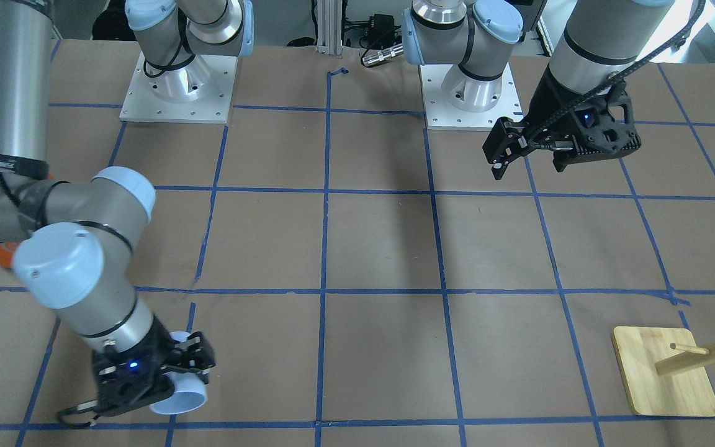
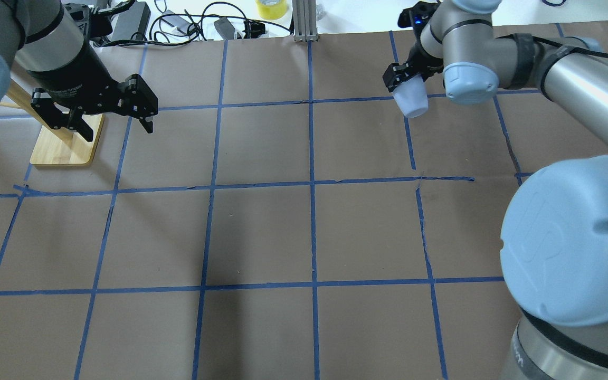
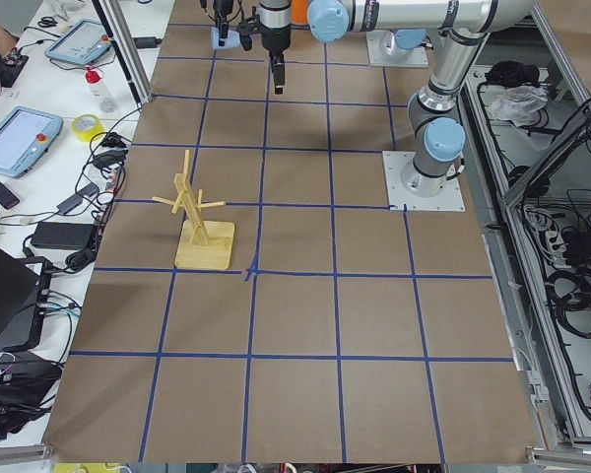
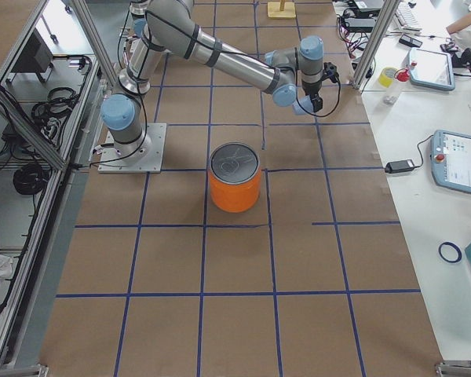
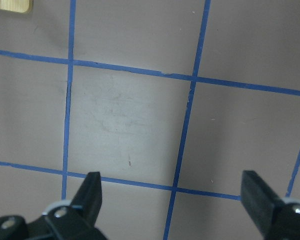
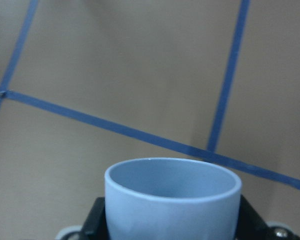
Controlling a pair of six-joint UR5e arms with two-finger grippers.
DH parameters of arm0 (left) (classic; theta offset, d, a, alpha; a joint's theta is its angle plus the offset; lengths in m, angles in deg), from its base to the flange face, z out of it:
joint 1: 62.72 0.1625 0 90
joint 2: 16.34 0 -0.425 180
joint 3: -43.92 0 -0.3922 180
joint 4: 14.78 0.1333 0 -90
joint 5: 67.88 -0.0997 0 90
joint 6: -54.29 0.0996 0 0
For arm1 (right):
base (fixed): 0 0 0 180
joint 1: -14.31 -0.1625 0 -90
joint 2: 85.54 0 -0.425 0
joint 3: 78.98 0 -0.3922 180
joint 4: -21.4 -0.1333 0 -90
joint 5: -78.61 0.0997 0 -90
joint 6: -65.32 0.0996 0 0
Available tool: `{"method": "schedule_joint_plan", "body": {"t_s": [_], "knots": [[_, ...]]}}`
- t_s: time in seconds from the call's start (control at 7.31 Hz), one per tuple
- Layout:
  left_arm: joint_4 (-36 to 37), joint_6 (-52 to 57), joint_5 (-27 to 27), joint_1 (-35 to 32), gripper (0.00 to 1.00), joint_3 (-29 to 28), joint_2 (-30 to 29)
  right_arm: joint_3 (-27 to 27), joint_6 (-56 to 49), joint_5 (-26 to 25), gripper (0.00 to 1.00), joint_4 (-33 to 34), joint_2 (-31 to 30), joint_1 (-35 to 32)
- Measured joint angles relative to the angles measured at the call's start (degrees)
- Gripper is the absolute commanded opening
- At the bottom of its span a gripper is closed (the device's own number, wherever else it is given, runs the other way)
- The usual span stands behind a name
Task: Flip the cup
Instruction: 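Carry the cup with the right gripper toward the left gripper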
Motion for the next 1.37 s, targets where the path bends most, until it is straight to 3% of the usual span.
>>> {"method": "schedule_joint_plan", "body": {"t_s": [0.41, 0.96, 1.23, 1.37], "knots": [[0.29, 0.0, -0.03, 0.12, 1.0, -0.03, 0.13, 0.94, -8.5, -2.4, 0.12, 0.39, -0.75, -12.69], [1.45, -0.07, -0.15, 0.41, 1.0, -0.17, -0.13, 1.22, -39.23, 2.58, 0.15, 0.47, 1.17, -18.28], [0.89, -0.43, -0.22, 0.31, 1.0, -0.07, 0.01, 1.36, -45.41, 4.35, 0.31, -0.2, 1.6, -19.42], [0.79, -0.18, -0.14, 0.28, 1.0, 0.06, 0.03, 1.53, -47.37, 4.62, 0.55, -0.46, 1.63, -19.57]]}}
